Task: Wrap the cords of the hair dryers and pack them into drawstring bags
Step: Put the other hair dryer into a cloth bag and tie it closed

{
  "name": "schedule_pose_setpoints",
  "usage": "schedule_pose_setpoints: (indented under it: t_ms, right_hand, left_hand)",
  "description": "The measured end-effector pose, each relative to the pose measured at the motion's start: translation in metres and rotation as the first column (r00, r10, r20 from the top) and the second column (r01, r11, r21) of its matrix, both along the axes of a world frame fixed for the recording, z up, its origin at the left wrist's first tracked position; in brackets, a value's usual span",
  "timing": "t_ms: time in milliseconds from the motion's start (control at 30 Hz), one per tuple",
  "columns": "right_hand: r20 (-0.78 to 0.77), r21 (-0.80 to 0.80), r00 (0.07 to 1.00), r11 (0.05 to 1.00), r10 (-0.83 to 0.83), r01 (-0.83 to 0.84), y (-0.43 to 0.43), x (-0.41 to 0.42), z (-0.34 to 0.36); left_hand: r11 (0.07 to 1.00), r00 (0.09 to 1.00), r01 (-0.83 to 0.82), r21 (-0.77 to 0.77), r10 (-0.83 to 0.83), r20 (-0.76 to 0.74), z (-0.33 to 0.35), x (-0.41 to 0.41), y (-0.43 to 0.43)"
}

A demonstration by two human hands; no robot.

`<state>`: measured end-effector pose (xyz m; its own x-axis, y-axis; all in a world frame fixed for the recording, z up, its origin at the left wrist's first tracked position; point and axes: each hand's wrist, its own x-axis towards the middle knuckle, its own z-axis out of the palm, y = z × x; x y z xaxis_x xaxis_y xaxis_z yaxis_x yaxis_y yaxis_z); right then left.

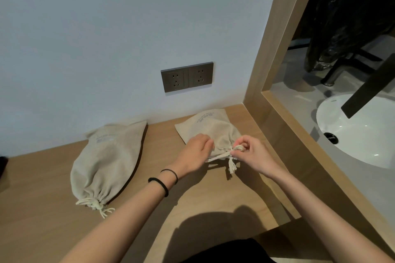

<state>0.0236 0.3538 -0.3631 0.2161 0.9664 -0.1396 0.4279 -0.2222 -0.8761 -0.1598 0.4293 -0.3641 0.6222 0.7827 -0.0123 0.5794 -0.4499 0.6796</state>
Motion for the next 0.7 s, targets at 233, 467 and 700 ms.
schedule_pose_setpoints:
  t_ms: [233, 467, 700]
  right_hand:
    - [0.327, 0.132, 0.945, 0.99, -0.004, -0.041, 0.001, 0.002, 0.001]
    - [0.561, 0.254, 0.828, 0.955, -0.017, -0.153, -0.003, 0.009, -0.003]
    - [0.485, 0.326, 0.871, 0.941, -0.079, -0.096, 0.006, 0.004, -0.019]
  left_hand:
    - [0.964, 0.967, 0.252, -0.083, -0.247, 0.067, -0.004, 0.036, 0.013]
    - [0.956, 0.986, 0.162, -0.245, -0.146, 0.084, -0.011, 0.047, 0.019]
    - [0.894, 0.982, 0.108, -0.435, -0.027, 0.189, -0.01, 0.042, 0.026]
